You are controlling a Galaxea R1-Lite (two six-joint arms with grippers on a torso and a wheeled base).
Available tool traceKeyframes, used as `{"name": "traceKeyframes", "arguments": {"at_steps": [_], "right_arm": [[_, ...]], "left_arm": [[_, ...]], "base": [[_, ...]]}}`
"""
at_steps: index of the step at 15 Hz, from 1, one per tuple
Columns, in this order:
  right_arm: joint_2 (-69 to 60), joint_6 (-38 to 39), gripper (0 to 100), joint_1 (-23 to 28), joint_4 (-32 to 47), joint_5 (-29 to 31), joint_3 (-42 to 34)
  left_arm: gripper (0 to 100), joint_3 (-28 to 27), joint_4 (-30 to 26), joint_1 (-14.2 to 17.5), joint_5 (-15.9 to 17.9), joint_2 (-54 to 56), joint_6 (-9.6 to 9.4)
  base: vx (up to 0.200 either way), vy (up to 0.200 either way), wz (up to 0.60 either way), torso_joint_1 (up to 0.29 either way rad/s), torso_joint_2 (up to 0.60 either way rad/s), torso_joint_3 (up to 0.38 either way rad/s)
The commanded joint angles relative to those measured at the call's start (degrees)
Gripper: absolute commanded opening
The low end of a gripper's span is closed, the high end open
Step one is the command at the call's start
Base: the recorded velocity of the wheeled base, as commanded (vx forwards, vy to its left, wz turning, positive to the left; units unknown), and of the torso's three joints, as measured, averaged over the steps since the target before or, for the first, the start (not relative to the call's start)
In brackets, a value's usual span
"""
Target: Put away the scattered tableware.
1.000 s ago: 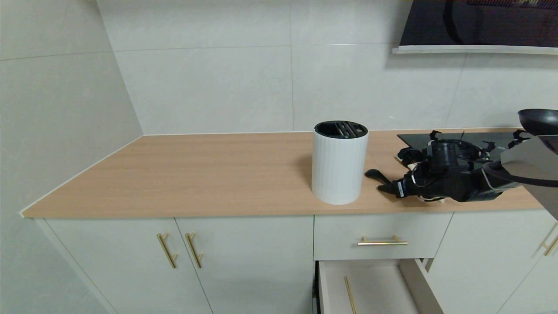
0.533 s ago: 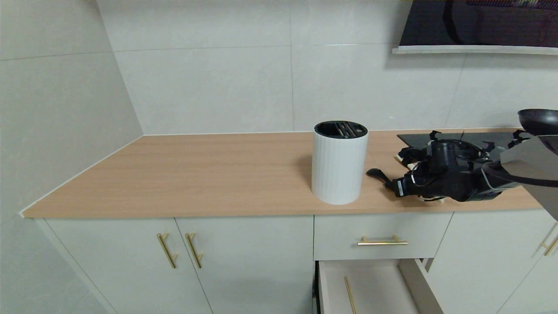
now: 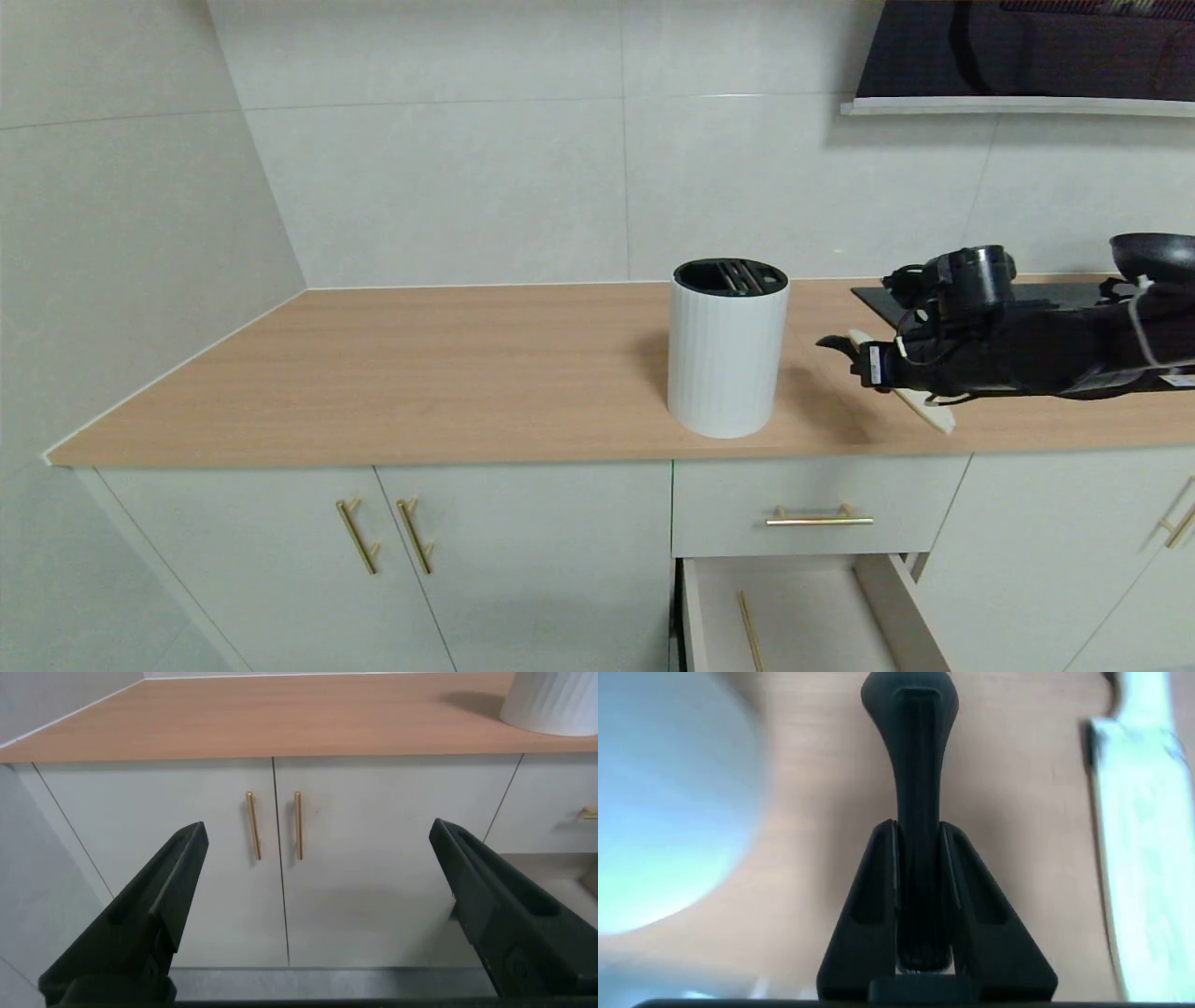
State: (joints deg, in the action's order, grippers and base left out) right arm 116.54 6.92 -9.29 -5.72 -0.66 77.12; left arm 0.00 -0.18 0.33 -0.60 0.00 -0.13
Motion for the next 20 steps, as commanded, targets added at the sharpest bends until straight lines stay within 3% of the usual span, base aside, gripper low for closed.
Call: {"name": "traceKeyframes", "arguments": {"at_steps": [1, 4, 10, 20], "right_arm": [[-17.6, 4.4, 0, -4.4, 5.2, 4.4, -12.5], [-22.7, 5.6, 0, -4.5, 3.0, 4.4, -22.8], [-23.2, 5.9, 0, -4.5, -3.8, 4.3, -33.9], [-19.2, 5.7, 0, -5.7, -4.5, 4.3, -35.4]], "left_arm": [[100, 0.0, 0.0, 0.0, 0.0, 0.0, -0.04], [100, 0.0, 0.1, 0.0, 0.0, 0.0, -0.04], [100, 0.0, 0.0, 0.0, 0.0, 0.0, -0.04], [100, 0.0, 0.0, 0.0, 0.0, 0.0, -0.04]], "base": [[0.000, 0.000, 0.00, 0.000, 0.00, 0.000], [0.000, 0.000, 0.00, 0.000, 0.00, 0.000], [0.000, 0.000, 0.00, 0.000, 0.00, 0.000], [0.000, 0.000, 0.00, 0.000, 0.00, 0.000]]}}
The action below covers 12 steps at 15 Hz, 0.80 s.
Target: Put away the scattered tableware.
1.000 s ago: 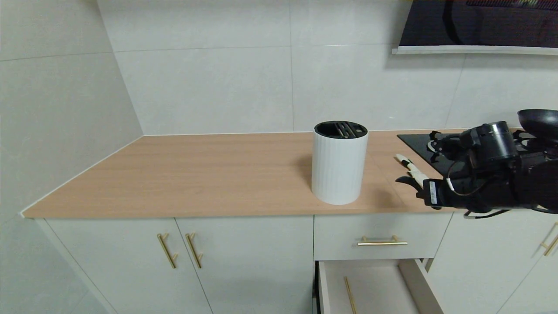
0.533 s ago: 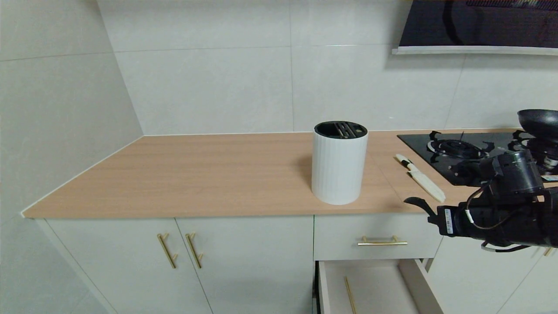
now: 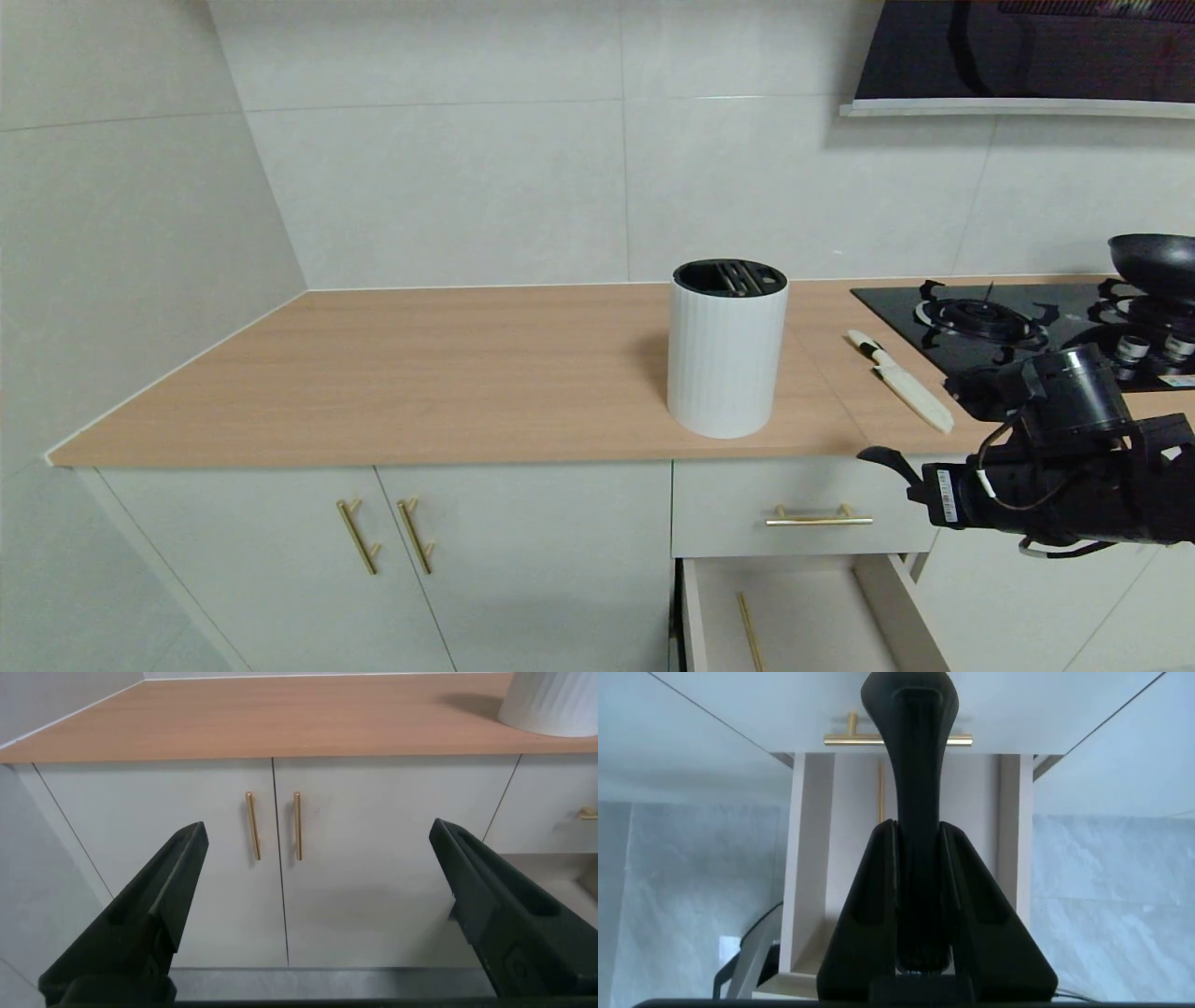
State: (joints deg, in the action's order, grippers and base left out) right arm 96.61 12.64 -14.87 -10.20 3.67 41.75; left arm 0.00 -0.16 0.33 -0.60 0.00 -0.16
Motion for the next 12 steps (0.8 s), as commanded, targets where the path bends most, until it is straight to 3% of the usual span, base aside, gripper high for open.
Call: {"name": "traceKeyframes", "arguments": {"at_steps": [1, 5, 12], "right_arm": [[0.9, 0.0, 0, -0.1, 0.0, 0.0, 0.0], [2.0, 0.0, 0, -0.5, 0.0, 0.0, 0.0], [3.8, 0.0, 0, -0.6, -0.3, 0.0, 0.0]], "left_arm": [[100, 0.0, 0.0, 0.0, 0.0, 0.0, -0.02], [100, 0.0, 0.0, 0.0, 0.0, 0.0, -0.02], [100, 0.0, 0.0, 0.0, 0.0, 0.0, 0.07]], "base": [[0.000, 0.000, 0.00, 0.000, 0.00, 0.000], [0.000, 0.000, 0.00, -0.057, 0.12, 0.076], [0.000, 0.000, 0.00, -0.195, 0.48, 0.270]]}}
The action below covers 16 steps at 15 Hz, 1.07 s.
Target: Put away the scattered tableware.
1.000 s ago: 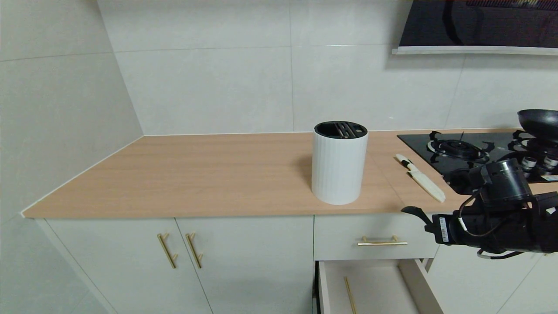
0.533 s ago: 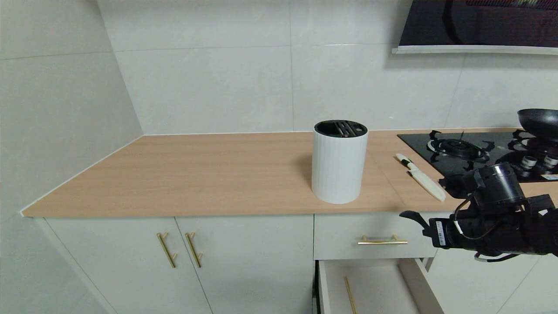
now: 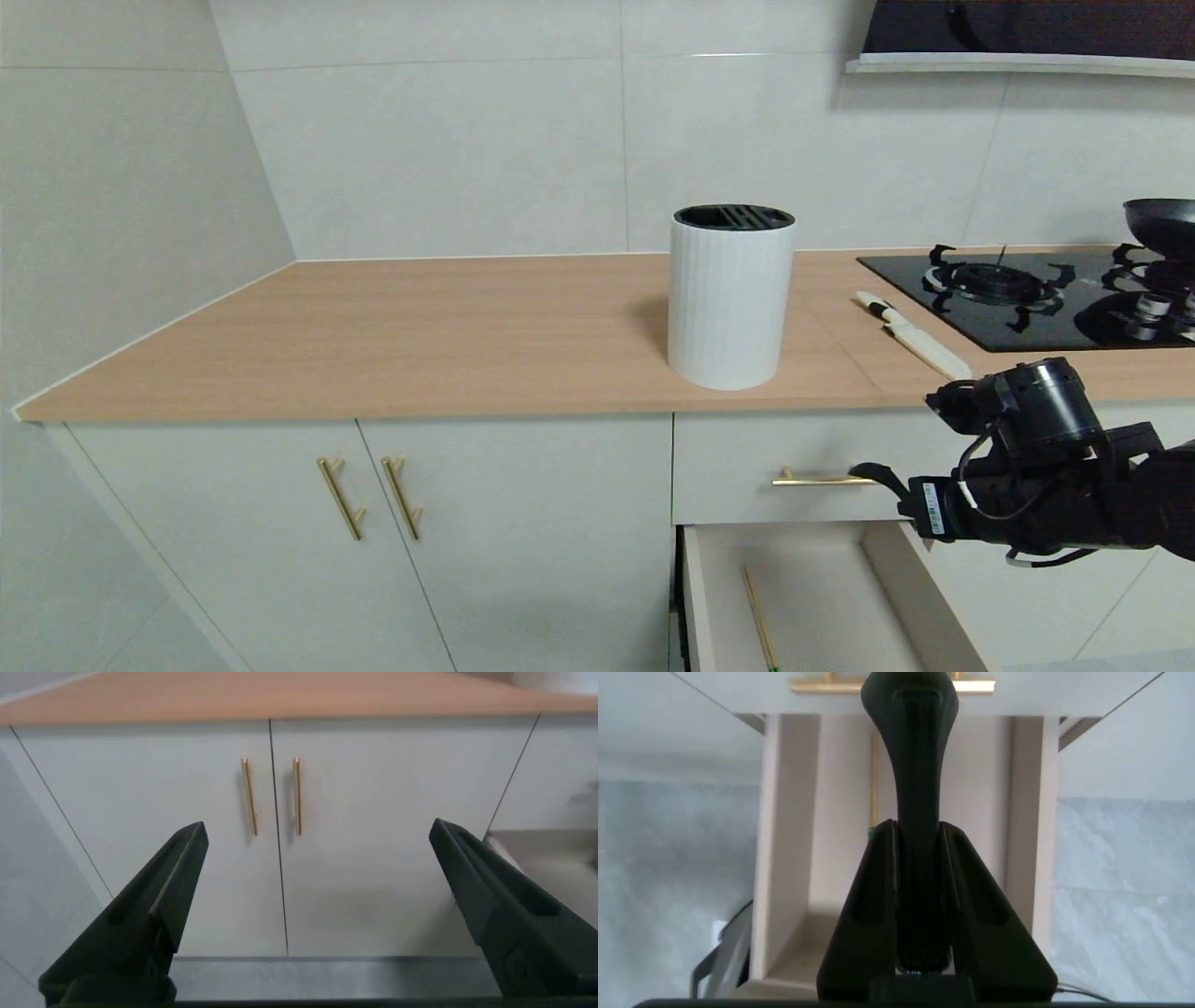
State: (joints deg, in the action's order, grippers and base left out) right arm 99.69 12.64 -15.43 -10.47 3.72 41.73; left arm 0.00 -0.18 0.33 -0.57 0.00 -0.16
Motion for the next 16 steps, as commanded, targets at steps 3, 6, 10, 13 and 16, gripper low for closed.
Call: {"name": "traceKeyframes", "arguments": {"at_steps": [3, 6, 10, 13, 16], "right_arm": [[1.6, -0.1, 0, 0.0, -1.8, 0.1, -0.9], [2.8, -0.2, 0, 0.0, -3.0, 0.1, -1.0], [3.7, -0.1, 0, -0.7, -3.1, 0.1, -1.0], [4.6, -0.1, 0, -0.7, -3.1, 0.1, -1.0], [5.2, 0.0, 0, -0.7, -3.6, 0.1, -1.1]], "left_arm": [[100, 0.0, 0.0, 0.0, 0.0, 0.0, -0.02], [100, 0.0, 0.0, 0.0, 0.0, 0.0, -0.02], [100, 0.0, 0.0, 0.0, 0.0, 0.0, -0.02], [100, 0.0, 0.0, 0.0, 0.0, 0.0, -0.02], [100, 0.0, 0.0, 0.0, 0.0, 0.0, -0.02]], "base": [[0.000, 0.000, 0.00, -0.188, 0.48, 0.300], [0.000, 0.000, 0.00, -0.172, 0.47, 0.300], [0.000, 0.000, 0.00, -0.151, 0.46, 0.312], [0.000, 0.000, 0.00, -0.121, 0.45, 0.331], [0.000, 0.000, 0.00, -0.043, 0.24, 0.183]]}}
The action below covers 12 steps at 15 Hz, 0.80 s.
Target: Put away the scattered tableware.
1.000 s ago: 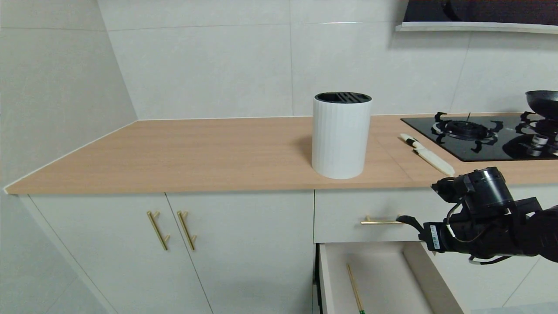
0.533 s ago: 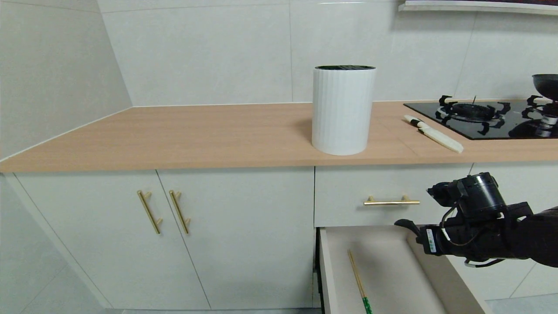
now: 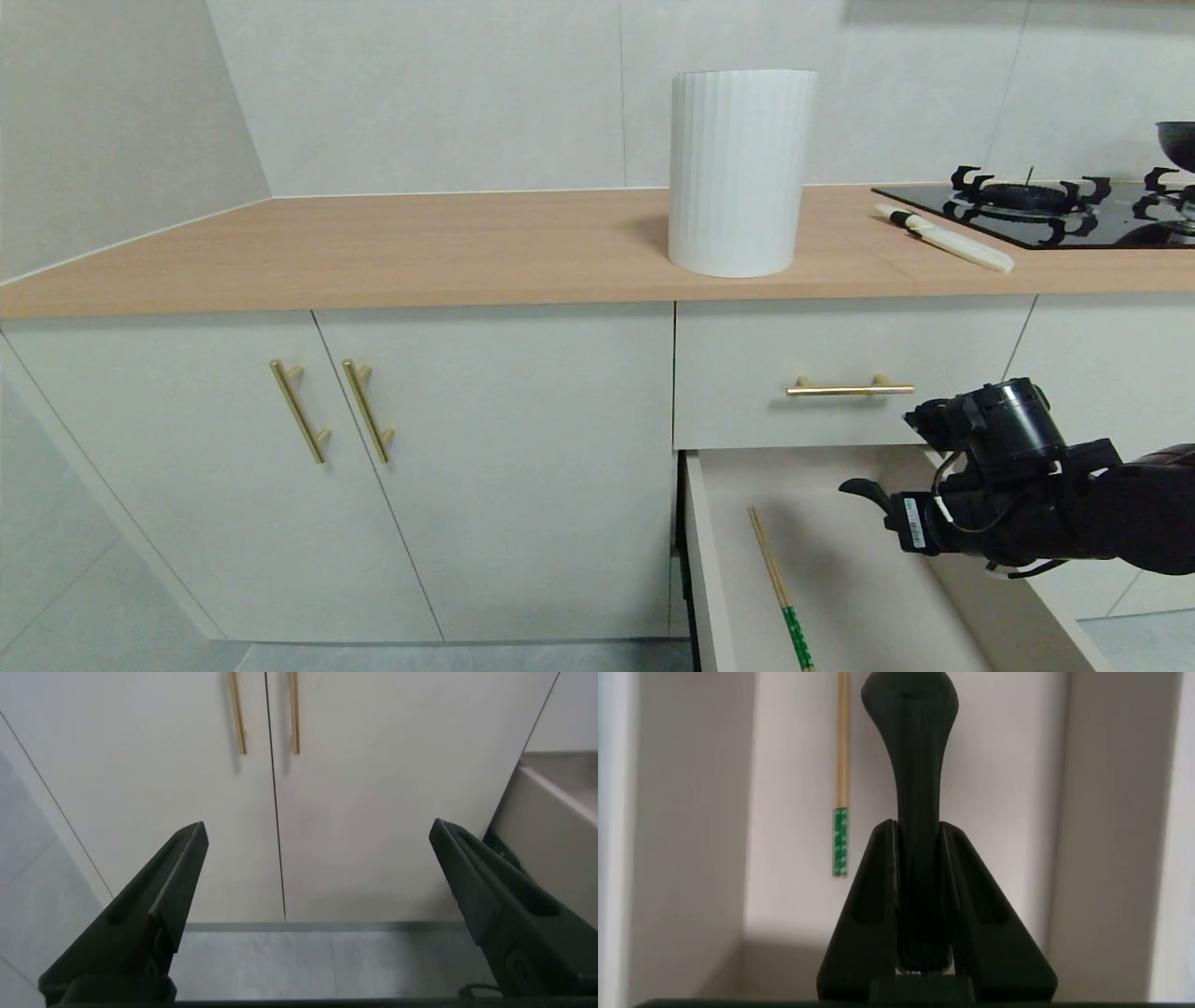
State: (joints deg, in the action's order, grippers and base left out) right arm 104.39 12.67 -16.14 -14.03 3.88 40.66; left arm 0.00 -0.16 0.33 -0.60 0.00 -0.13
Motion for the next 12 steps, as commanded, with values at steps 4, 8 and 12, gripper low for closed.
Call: {"name": "traceKeyframes", "arguments": {"at_steps": [4, 8, 12], "right_arm": [[0.8, 0.1, 0, 0.0, -0.4, 0.0, -0.1], [1.8, -0.1, 0, -0.1, -2.8, 0.1, -1.0], [4.4, -0.3, 0, -1.3, -4.4, 0.2, -1.3]], "left_arm": [[100, 0.0, 0.0, 0.0, 0.0, 0.0, -0.04], [100, 0.0, 0.0, 0.0, 0.0, 0.0, -0.04], [100, 0.0, 0.0, 0.0, 0.0, 0.0, -0.04]], "base": [[0.000, 0.000, 0.00, -0.008, 0.03, 0.027], [0.000, 0.000, 0.00, 0.000, 0.00, 0.000], [0.000, 0.000, 0.00, 0.000, 0.00, 0.000]]}}
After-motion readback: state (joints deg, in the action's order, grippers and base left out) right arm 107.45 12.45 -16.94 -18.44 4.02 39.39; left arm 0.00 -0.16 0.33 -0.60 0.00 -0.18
